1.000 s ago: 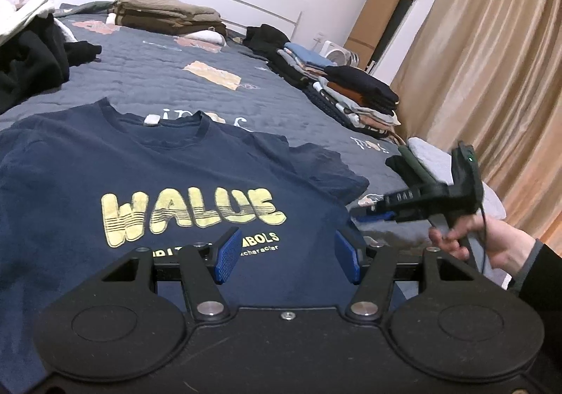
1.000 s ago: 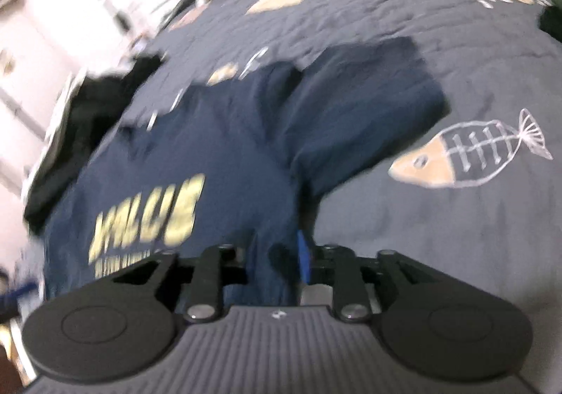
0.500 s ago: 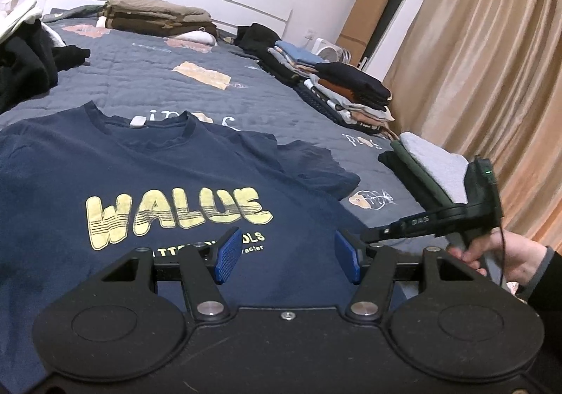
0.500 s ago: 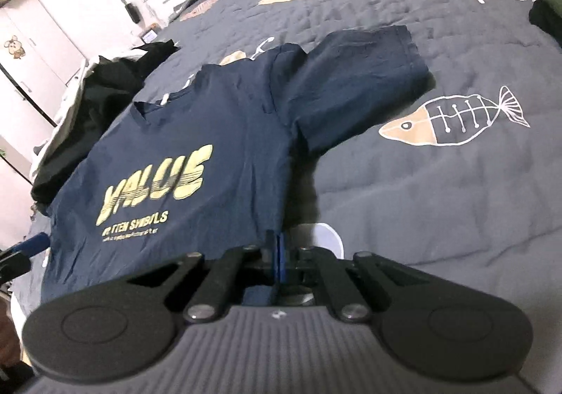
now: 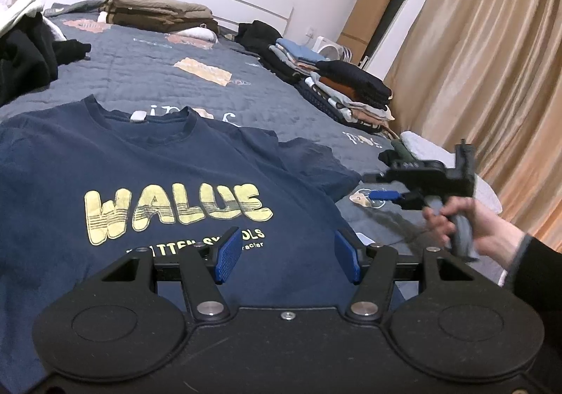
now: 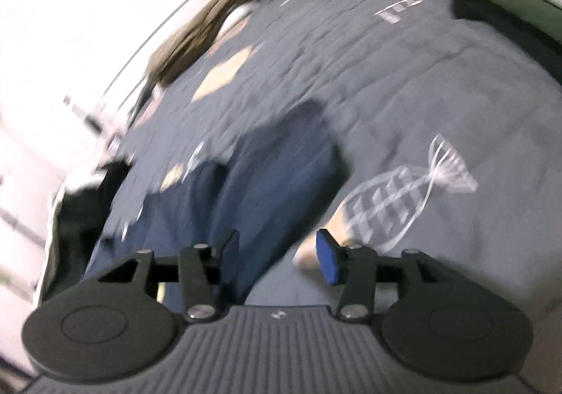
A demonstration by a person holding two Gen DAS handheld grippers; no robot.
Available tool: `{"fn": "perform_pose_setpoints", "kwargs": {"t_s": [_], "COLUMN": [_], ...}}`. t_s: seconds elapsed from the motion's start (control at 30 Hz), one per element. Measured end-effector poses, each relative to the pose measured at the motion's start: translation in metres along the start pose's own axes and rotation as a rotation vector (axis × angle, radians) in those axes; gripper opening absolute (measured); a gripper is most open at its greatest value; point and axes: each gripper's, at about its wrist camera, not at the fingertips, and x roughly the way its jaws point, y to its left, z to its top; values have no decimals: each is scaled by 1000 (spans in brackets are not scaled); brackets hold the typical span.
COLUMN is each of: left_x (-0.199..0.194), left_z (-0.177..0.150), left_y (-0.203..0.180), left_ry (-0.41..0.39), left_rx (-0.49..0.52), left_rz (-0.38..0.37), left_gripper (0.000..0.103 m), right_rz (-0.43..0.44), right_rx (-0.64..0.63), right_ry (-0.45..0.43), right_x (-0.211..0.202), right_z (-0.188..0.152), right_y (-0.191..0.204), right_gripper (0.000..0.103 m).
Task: Fold clothes
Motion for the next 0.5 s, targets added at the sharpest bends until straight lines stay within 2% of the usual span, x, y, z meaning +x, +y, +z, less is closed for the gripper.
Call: {"fn": "perform_pose_setpoints", "kwargs": {"t_s": [0.1,0.17,0.27,0.33,0.37,0.4,0.43,0.47,0.5], "left_x": [2,3,6,8,9,10,10,10,10], "left_z": [-1,-2,-2,-2,-3,-3,-4,-4,-5], "left_y": [3,6,7,8,8,9,9,9,10], "left_ry": [1,3,8,14,17,21,22,24,24], "left_rx": [-13,-21,-27,-28,-28,-28,-27,-26,-26], "left_rz": [-11,-10,-7,-5,-4,-3,-2,0,3], "left_gripper": [58,58,58,58,58,58,58,58,58], "right_rz": [-13,16,55,63,68,51,33,35,42], "right_rx": [86,131,146,143,141,133,125,143,158], "right_ry": [-5,3,-1,-20,-30,-39,-49,-53,-75], "right_x": [21,33,48,54,57,57,58,57,52], "right_z": [12,12,10,9,9,10,11,12,13], "right_y": [-17,-24,-26,-24,-23,-21,-20,-21,-23], "right_gripper": [51,53,59,59,54,44,9,4,4]}}
